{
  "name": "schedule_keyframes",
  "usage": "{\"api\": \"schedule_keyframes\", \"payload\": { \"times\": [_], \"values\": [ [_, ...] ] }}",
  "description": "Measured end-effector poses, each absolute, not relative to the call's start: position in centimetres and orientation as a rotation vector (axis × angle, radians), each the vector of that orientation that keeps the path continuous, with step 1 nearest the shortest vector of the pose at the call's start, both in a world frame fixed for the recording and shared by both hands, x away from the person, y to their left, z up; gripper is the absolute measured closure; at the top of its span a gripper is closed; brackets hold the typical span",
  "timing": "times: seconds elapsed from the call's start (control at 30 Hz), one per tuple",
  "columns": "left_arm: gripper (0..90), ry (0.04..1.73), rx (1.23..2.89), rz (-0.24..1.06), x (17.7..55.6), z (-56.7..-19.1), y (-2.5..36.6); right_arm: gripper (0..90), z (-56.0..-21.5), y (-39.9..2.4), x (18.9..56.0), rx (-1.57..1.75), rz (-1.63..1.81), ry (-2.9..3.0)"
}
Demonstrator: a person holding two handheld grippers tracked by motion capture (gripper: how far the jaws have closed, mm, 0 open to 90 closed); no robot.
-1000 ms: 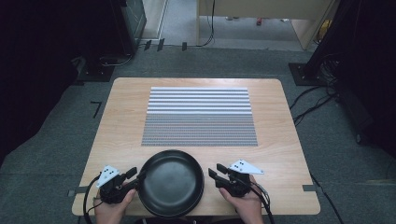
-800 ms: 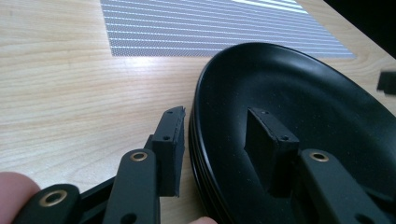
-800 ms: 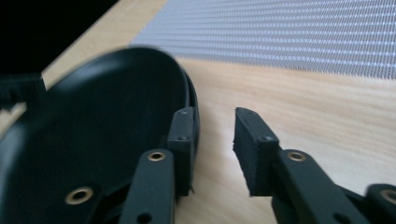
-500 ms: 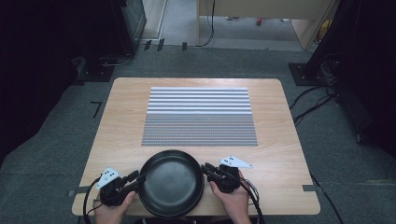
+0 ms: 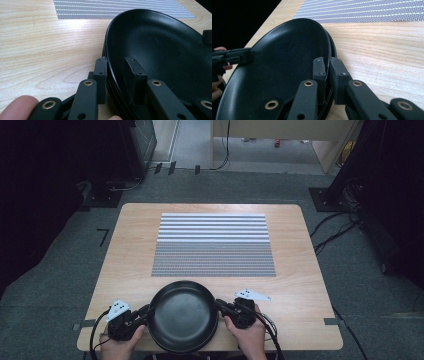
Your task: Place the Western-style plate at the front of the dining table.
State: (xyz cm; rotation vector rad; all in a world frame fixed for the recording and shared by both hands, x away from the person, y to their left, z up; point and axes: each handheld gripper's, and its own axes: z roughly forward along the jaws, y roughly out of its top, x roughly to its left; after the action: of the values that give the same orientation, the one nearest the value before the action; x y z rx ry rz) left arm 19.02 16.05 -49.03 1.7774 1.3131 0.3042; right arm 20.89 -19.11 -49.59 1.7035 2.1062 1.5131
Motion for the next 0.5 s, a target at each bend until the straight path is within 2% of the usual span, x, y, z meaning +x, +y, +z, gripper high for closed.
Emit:
{"api": "schedule_keyframes", "payload": {
  "times": [0.23, 0.5],
  "values": [
    [77.3, 1.331, 1.766, 0.326, 18.87, -48.77, 15.97, 84.6, -49.70, -18.80, 20.69, 1.797, 1.529, 2.023],
    [77.9, 1.342, 1.762, 0.322, 18.92, -48.72, 15.96, 85.7, -50.00, -18.96, 20.78, 1.844, 1.573, 1.983]
  ]
}}
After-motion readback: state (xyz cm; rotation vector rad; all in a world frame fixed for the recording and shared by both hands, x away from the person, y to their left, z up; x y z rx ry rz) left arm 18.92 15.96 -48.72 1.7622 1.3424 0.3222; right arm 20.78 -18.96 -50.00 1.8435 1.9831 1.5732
